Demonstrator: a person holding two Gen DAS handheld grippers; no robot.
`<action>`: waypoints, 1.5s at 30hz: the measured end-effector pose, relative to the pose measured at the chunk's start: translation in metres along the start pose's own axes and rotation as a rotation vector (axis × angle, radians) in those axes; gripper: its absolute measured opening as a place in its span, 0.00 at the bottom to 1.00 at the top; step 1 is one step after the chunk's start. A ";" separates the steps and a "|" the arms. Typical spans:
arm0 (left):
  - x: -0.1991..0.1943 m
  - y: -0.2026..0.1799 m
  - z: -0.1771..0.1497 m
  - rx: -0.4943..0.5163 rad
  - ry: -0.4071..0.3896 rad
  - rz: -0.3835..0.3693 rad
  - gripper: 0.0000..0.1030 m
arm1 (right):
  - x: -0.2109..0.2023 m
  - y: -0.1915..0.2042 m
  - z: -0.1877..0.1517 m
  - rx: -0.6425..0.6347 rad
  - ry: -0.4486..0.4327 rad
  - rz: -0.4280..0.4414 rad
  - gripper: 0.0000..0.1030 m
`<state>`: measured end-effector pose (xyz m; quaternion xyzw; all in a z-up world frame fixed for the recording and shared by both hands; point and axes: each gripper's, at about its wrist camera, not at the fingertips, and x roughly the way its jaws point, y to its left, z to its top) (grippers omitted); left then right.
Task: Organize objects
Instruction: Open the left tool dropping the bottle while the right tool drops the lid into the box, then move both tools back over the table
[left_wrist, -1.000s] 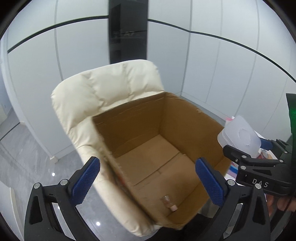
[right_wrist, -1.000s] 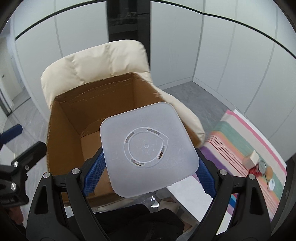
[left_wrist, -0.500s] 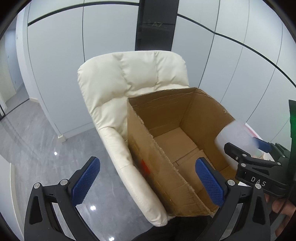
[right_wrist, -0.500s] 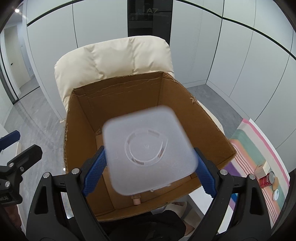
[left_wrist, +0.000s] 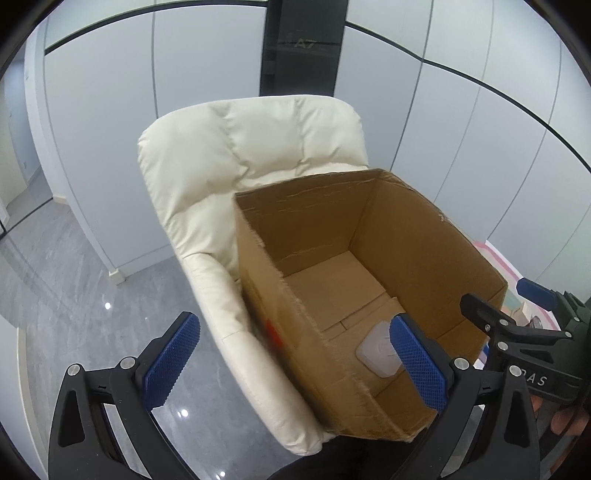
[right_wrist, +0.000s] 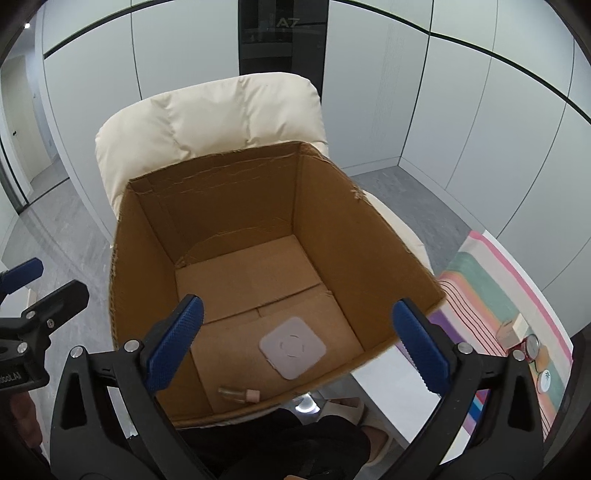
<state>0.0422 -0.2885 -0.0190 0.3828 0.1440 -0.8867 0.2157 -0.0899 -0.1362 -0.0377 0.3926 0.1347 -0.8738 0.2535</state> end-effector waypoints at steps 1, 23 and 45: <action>0.003 -0.004 0.002 0.006 0.001 -0.002 1.00 | -0.001 -0.004 -0.001 0.009 -0.001 0.003 1.00; 0.030 -0.143 0.005 0.157 0.017 -0.136 1.00 | -0.044 -0.149 -0.042 0.229 -0.012 -0.143 1.00; 0.032 -0.260 -0.017 0.338 0.025 -0.250 1.00 | -0.085 -0.253 -0.103 0.408 -0.009 -0.273 1.00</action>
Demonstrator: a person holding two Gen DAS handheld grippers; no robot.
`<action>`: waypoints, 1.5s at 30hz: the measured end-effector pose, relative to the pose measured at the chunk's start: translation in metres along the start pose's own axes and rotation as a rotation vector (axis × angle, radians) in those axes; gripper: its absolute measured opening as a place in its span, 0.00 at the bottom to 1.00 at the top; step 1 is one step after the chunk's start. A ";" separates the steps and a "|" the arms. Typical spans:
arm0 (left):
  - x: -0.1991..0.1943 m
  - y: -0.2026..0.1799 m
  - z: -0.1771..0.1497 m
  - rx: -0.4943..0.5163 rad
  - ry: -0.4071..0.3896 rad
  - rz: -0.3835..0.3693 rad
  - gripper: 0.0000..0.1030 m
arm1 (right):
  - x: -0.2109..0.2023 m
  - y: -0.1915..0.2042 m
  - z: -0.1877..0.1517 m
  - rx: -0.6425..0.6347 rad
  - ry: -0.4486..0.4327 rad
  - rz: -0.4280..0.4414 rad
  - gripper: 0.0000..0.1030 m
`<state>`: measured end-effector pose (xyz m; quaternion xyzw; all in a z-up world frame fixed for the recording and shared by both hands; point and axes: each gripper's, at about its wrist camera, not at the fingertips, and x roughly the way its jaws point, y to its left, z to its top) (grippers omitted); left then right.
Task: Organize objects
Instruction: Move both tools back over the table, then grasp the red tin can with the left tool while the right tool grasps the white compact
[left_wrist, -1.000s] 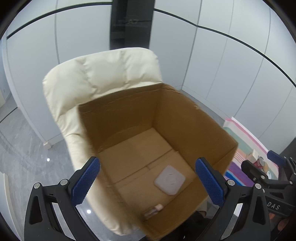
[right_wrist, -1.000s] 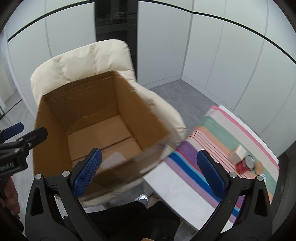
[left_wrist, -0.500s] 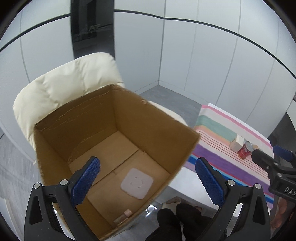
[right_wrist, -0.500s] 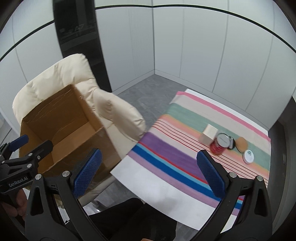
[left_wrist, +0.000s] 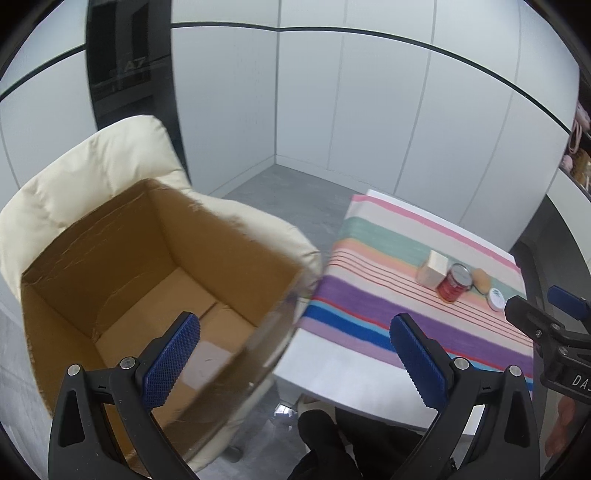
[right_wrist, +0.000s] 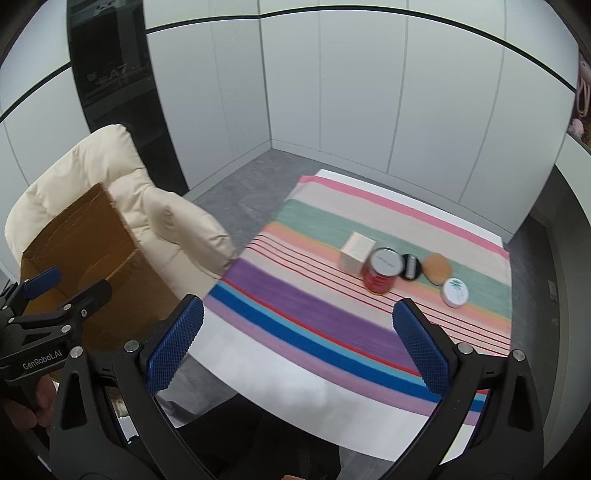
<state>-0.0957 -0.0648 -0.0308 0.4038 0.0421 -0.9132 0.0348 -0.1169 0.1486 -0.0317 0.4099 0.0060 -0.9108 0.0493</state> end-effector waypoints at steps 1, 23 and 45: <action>0.001 -0.006 0.000 0.007 0.000 -0.008 1.00 | -0.001 -0.004 -0.001 0.005 -0.002 -0.007 1.00; 0.002 -0.139 0.001 0.108 0.016 -0.162 1.00 | -0.049 -0.127 -0.040 0.119 -0.038 -0.186 1.00; 0.120 -0.242 -0.023 0.216 0.114 -0.164 0.99 | 0.051 -0.238 -0.069 0.210 0.152 -0.222 1.00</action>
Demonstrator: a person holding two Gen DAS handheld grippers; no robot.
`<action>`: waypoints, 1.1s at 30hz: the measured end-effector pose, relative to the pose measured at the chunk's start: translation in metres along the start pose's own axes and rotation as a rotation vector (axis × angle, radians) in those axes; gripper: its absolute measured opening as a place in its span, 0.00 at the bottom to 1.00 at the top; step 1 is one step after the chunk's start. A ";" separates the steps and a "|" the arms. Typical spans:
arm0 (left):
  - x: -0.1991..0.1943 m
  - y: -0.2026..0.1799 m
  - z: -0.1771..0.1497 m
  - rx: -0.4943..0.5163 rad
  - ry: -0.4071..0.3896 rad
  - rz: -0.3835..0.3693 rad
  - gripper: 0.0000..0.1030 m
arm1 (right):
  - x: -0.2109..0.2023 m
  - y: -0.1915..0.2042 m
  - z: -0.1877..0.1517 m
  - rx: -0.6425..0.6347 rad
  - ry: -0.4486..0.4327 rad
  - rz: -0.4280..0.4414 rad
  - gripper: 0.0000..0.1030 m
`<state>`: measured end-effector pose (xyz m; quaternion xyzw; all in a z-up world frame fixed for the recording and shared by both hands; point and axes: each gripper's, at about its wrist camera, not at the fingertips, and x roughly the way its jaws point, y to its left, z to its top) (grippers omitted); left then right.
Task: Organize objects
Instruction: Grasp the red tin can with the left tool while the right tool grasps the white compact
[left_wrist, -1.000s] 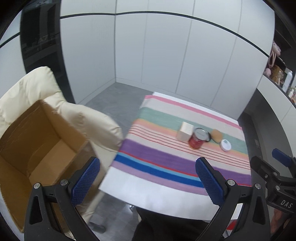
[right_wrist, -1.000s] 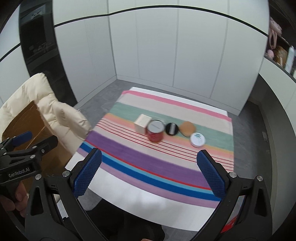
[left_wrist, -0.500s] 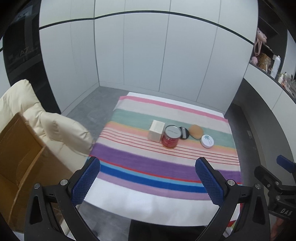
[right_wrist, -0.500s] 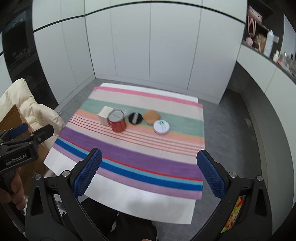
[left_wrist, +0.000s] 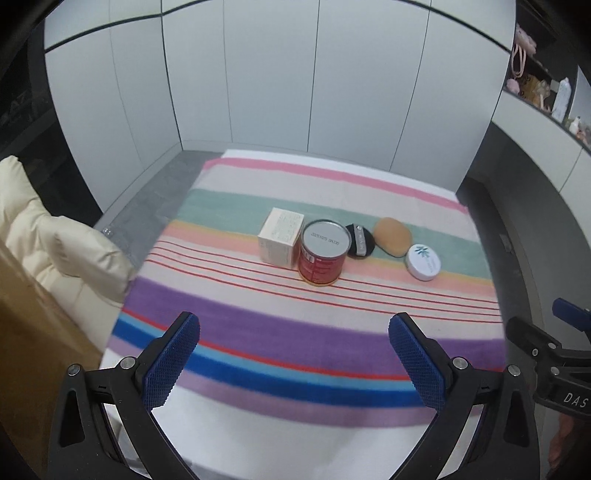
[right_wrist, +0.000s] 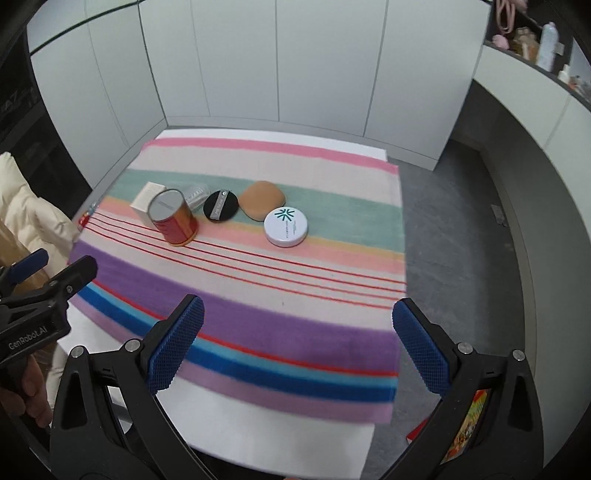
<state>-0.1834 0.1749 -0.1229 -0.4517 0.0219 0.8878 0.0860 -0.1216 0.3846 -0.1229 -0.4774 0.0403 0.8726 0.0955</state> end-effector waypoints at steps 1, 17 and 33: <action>0.011 -0.001 0.001 -0.006 0.008 -0.006 0.99 | 0.011 0.000 0.002 -0.005 0.000 0.001 1.00; 0.134 -0.028 0.018 0.011 0.073 -0.064 0.80 | 0.152 -0.008 0.015 0.014 0.122 0.011 0.99; 0.159 -0.030 0.041 0.006 0.081 -0.086 0.54 | 0.181 0.016 0.049 -0.048 0.089 0.051 0.58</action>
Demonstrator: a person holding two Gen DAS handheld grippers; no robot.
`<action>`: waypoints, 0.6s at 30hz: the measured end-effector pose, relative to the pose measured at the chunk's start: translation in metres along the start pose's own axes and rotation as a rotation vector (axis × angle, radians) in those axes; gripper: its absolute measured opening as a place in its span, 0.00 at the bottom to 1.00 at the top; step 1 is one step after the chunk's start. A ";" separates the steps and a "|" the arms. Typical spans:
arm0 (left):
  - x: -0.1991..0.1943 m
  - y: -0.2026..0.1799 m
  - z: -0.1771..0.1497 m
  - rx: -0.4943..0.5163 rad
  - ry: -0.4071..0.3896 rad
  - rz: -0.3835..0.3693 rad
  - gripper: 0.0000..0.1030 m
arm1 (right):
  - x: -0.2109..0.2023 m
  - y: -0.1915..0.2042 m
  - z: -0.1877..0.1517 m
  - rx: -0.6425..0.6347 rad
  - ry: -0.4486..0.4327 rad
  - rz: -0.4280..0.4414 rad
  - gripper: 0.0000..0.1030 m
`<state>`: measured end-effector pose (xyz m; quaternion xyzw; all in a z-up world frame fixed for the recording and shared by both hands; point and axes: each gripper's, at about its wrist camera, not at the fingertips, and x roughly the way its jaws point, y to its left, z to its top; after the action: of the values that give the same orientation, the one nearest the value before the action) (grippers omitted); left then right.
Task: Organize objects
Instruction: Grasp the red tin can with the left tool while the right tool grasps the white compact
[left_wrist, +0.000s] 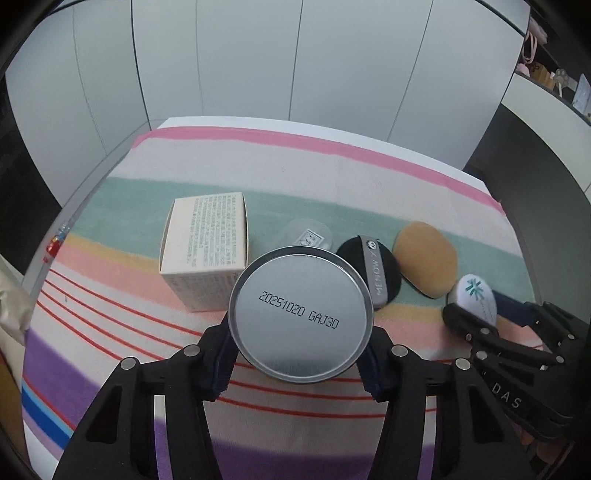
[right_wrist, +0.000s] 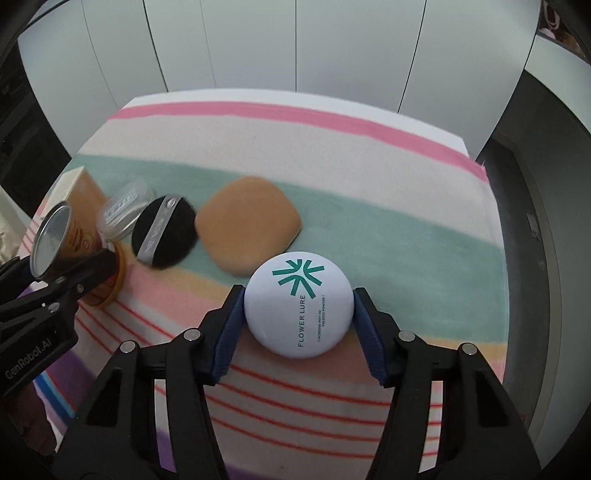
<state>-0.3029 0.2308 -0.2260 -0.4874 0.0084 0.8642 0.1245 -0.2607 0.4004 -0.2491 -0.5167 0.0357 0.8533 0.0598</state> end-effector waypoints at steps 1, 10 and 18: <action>-0.002 0.001 -0.001 -0.005 0.005 -0.007 0.54 | -0.002 0.000 -0.001 0.004 0.009 0.002 0.58; -0.046 -0.005 -0.009 0.023 0.006 -0.010 0.54 | -0.050 0.002 -0.018 0.031 0.002 0.000 0.58; -0.108 -0.002 -0.014 0.022 -0.012 -0.011 0.54 | -0.111 0.004 -0.018 0.055 -0.029 -0.005 0.58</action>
<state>-0.2374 0.2085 -0.1414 -0.4808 0.0144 0.8663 0.1348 -0.1940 0.3873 -0.1588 -0.5025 0.0571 0.8593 0.0769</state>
